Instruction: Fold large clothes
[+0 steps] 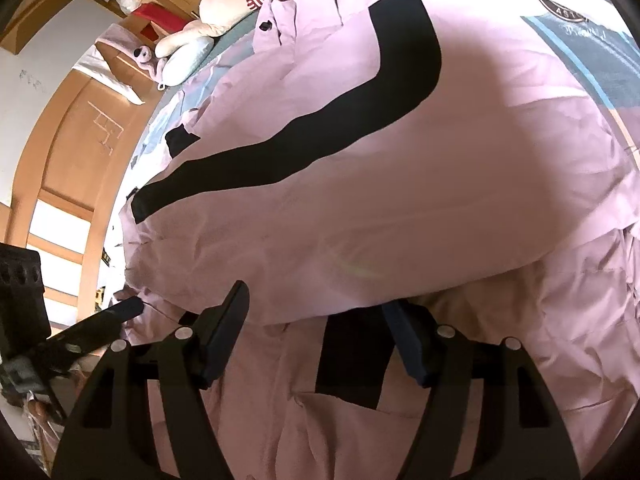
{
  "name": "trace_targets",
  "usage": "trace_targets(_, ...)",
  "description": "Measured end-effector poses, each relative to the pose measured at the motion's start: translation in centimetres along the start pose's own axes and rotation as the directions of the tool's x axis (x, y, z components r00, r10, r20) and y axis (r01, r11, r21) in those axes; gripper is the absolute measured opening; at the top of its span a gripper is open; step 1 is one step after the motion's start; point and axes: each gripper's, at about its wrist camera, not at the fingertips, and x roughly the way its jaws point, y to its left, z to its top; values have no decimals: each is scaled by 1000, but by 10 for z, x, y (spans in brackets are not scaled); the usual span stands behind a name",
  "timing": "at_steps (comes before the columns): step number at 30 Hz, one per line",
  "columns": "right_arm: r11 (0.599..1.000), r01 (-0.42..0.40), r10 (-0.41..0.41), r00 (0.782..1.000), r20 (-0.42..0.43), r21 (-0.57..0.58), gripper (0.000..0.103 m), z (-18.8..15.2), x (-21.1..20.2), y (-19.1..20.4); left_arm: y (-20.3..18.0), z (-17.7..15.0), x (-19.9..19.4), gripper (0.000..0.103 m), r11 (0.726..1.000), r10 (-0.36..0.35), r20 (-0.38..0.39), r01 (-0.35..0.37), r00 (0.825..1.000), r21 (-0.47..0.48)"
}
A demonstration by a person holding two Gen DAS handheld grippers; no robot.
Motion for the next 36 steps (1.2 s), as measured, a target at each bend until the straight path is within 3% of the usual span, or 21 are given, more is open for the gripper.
trace_targets(4,999,18,-18,1000,1,-33,69,-2,1,6,15,4,16,89,984,173,8,-172,985,-35)
trace_targets(6,999,16,-17,1000,-1,-36,69,-2,1,6,26,10,22,79,965,255,12,-254,967,-63)
trace_targets(7,999,13,-13,1000,-3,-33,69,-2,0,6,29,10,24,78,965,253,9,-252,967,-70)
trace_targets(11,1000,-7,7,1000,-1,-9,76,0,-3,3,31,12,25,36,982,165,20,-162,986,-98)
trace_targets(14,999,-26,26,1000,0,24,77,2,-6,-2,28,10,19,27,983,165,57,-160,985,-92)
trace_targets(16,997,-25,24,999,22,71,78,4,-10,-11,26,10,11,26,983,166,93,-157,982,-89)
trace_targets(19,988,0,-18,993,119,156,78,6,-25,-29,23,8,-2,26,985,157,136,-144,978,-96)
trace_targets(20,981,-1,-30,987,157,193,67,6,-32,-38,23,8,-4,26,985,156,140,-144,978,-93)
trace_targets(21,979,19,-52,986,161,202,32,7,-34,-41,22,7,-5,26,985,158,138,-147,978,-88)
trace_targets(22,979,46,-77,985,155,196,20,9,-35,-45,21,7,-5,26,985,162,133,-152,978,-85)
trace_targets(23,980,40,-72,985,157,195,15,9,-36,-47,21,6,-4,27,985,159,128,-149,979,-84)
trace_targets(28,990,94,-115,971,209,109,12,9,-43,-29,31,5,0,29,985,136,100,-123,986,-124)
trace_targets(31,990,130,-139,959,246,50,12,9,-49,-17,35,6,-2,37,980,146,115,-128,983,-150)
trace_targets(34,991,121,-132,968,215,62,14,12,-46,-22,36,6,-2,45,973,196,136,-176,971,-147)
trace_targets(36,990,106,-119,981,155,91,26,13,-39,-27,39,7,1,49,971,206,116,-188,972,-151)
